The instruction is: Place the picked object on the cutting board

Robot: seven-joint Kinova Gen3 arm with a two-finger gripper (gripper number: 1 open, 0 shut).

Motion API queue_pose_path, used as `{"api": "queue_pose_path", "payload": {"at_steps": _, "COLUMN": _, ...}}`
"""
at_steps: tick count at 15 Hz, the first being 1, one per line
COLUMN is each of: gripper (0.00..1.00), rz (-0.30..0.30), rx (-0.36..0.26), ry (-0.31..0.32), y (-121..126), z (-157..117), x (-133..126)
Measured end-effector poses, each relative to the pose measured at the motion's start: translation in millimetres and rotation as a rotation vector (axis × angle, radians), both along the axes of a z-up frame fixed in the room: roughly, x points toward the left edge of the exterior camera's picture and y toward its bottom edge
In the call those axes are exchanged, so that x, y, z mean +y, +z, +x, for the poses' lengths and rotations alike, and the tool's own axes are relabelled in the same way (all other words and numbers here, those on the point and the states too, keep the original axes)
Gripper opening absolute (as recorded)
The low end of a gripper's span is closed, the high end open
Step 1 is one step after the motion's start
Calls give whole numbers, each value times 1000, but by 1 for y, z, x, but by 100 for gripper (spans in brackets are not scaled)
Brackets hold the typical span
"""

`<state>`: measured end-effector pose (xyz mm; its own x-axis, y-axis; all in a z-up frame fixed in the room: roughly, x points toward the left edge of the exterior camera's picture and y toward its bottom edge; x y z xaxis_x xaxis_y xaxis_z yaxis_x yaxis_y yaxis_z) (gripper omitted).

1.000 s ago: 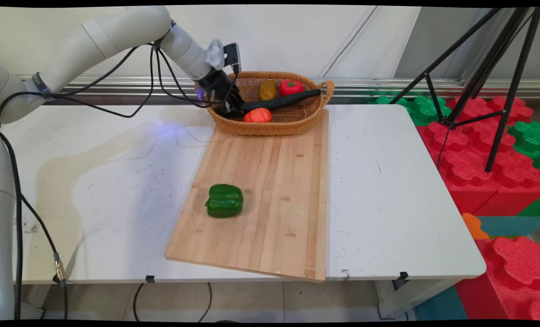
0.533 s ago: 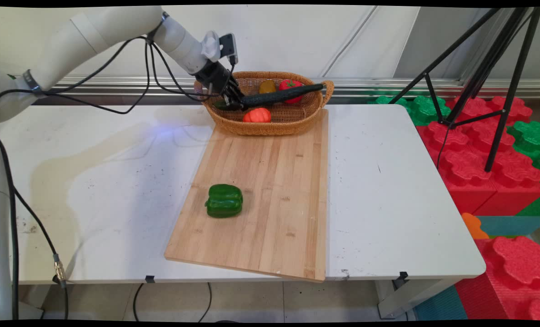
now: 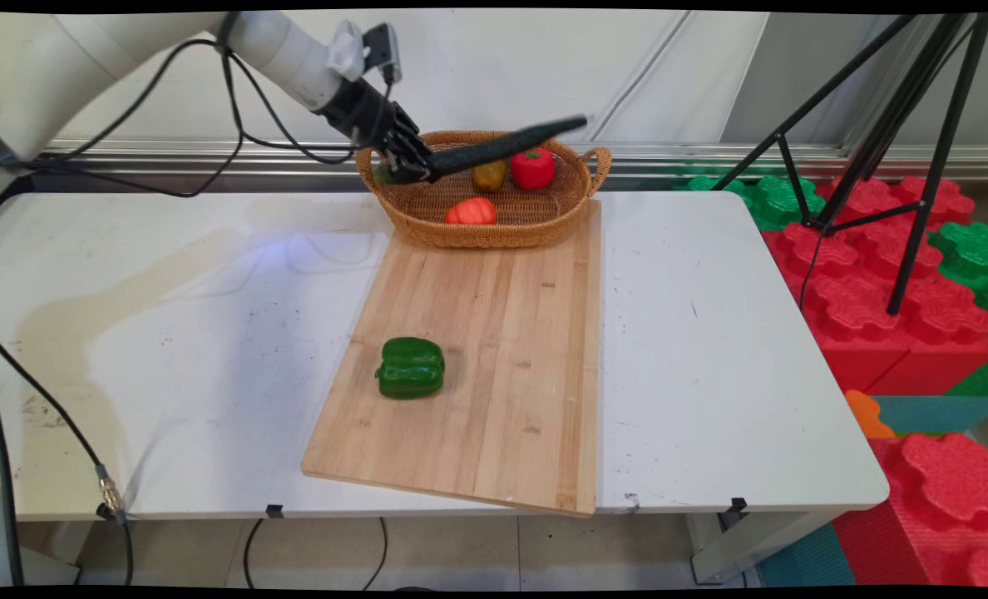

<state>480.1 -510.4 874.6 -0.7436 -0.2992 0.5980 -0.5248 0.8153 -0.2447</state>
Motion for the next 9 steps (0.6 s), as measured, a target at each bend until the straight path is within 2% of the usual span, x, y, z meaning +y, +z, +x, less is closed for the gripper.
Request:
{"api": "queue_pose_path", "payload": {"at_steps": 5, "gripper": 0, "rz": 3, "rx": 70, "ry": -16, "y": 30, "z": 13, "x": 34}}
{"api": "queue_pose_path", "payload": {"at_steps": 9, "gripper": 0, "rz": 39, "rx": 131, "ry": -52, "y": 48, "z": 18, "x": 67}}
